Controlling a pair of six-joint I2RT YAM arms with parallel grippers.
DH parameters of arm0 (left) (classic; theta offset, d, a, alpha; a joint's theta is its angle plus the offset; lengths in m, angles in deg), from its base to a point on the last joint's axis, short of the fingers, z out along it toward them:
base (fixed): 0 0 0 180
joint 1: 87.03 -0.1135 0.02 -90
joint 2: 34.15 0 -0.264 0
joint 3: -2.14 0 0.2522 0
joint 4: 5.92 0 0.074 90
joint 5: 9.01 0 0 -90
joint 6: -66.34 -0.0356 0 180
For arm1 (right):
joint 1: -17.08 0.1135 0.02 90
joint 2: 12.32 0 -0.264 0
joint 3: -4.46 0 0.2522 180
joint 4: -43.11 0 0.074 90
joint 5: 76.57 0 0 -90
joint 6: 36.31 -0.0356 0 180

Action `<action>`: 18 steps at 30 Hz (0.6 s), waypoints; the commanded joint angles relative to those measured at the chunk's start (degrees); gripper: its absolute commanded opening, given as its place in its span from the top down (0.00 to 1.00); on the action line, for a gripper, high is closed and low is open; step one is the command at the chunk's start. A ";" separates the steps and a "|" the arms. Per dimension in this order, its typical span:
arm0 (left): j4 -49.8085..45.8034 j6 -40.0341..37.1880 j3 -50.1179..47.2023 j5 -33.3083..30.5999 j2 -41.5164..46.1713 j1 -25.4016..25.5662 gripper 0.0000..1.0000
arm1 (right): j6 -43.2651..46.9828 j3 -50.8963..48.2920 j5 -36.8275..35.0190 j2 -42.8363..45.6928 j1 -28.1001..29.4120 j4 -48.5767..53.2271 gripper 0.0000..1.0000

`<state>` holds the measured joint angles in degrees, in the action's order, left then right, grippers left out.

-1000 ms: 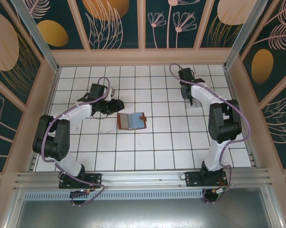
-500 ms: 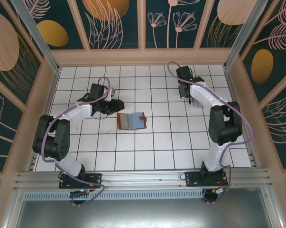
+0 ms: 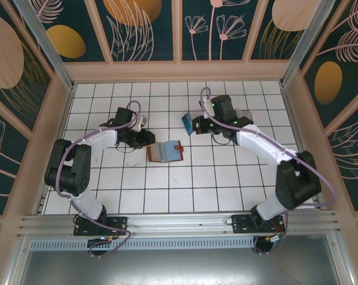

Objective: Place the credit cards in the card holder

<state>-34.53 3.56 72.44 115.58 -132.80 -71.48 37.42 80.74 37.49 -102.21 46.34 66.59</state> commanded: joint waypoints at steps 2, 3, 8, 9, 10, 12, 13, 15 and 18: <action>-3.52 -1.40 -0.15 -1.31 -2.66 -0.11 0.88 | -3.33 -2.56 13.84 -6.22 3.91 -6.78 1.00; -4.00 -1.67 -0.03 -1.10 -3.40 -0.13 0.89 | -3.67 -3.07 14.76 -7.19 4.20 -7.45 1.00; -5.28 -2.44 0.86 -2.44 -6.17 -0.08 0.91 | -5.28 -4.05 17.08 -11.71 4.22 -9.76 1.00; -5.32 -2.44 1.10 -2.15 -6.40 -0.16 0.91 | -5.55 -4.16 17.22 -12.48 4.19 -10.13 1.00; -5.44 -2.48 1.35 -1.83 -6.42 -0.09 0.91 | -5.84 -4.07 17.71 -13.17 4.06 -10.40 1.00; -5.63 -2.53 1.39 -2.23 -6.04 -0.12 0.91 | -6.40 -3.73 19.63 -15.11 4.14 -10.88 1.00; -5.39 -2.46 1.16 -2.56 -5.77 -0.12 0.91 | -6.68 -3.81 20.33 -15.64 4.15 -11.36 1.00; -5.18 -2.35 1.03 -2.33 -5.91 -0.13 0.91 | -6.93 -3.90 21.08 -16.86 4.17 -12.07 1.00; -5.13 -2.29 0.68 -2.24 -6.03 -0.09 0.91 | -7.24 -2.92 20.68 -18.16 4.14 -11.67 1.00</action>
<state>-37.99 2.43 72.70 113.88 -138.68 -71.48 30.95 76.89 55.74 -119.23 50.67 56.84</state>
